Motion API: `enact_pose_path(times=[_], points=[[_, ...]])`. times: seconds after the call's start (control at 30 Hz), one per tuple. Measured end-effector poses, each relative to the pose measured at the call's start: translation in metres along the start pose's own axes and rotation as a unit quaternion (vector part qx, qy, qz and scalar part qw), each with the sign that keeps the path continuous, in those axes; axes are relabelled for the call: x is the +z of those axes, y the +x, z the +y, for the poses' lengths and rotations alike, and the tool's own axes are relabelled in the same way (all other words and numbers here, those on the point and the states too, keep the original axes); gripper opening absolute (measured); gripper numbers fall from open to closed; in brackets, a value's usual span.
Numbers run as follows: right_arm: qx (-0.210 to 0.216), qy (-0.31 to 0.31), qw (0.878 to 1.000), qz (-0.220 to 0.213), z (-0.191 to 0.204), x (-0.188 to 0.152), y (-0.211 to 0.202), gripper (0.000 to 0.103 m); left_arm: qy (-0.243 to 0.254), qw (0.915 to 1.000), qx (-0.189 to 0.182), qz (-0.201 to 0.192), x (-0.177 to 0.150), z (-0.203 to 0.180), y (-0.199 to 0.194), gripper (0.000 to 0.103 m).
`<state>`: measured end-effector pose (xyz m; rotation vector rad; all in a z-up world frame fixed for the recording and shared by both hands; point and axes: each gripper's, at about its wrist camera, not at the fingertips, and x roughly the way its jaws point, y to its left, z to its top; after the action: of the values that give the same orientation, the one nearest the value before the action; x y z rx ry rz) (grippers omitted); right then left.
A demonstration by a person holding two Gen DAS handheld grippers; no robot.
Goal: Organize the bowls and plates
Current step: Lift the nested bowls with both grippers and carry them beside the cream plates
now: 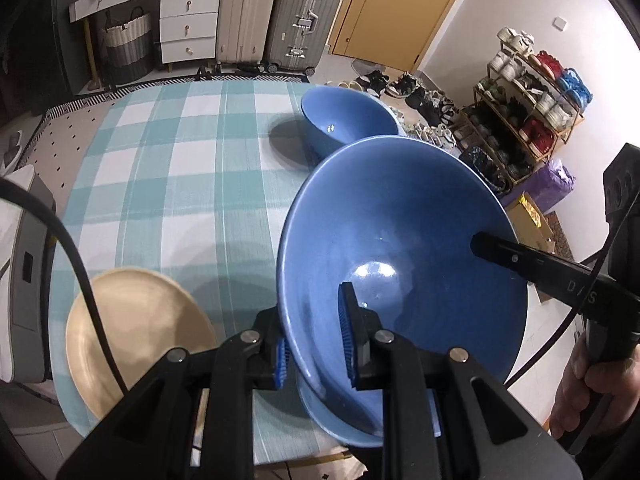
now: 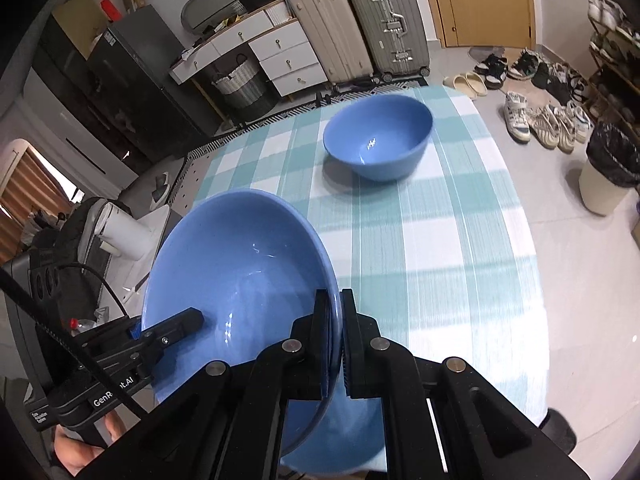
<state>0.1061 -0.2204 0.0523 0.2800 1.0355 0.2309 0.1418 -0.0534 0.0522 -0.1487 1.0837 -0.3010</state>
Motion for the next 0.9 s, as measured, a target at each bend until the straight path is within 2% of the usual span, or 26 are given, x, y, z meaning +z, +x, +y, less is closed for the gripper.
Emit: enact_pose_path(times=[0.17,0.43,0.57,0.9], points=[[-0.003,0.001,1.000,0.006,-0.006,-0.027,-0.004,0.005,0.008,0.9999,0.005,0.009,-0.022,-0.009,0.000,0.019],[-0.010,0.004,1.000,0.023,-0.019,-0.062,0.013,0.005,0.012,0.9990,0.037,0.022,-0.049,-0.015,0.017,0.019],[-0.046,-0.034,0.998,0.023,-0.018,-0.070,0.024,0.006,0.013,0.9984,0.045,0.032,-0.056,-0.016,0.032,0.019],[-0.075,-0.068,0.994,0.038,-0.022,-0.079,0.047,0.007,0.041,0.9942,0.093,0.034,-0.069,-0.025,0.050,0.019]])
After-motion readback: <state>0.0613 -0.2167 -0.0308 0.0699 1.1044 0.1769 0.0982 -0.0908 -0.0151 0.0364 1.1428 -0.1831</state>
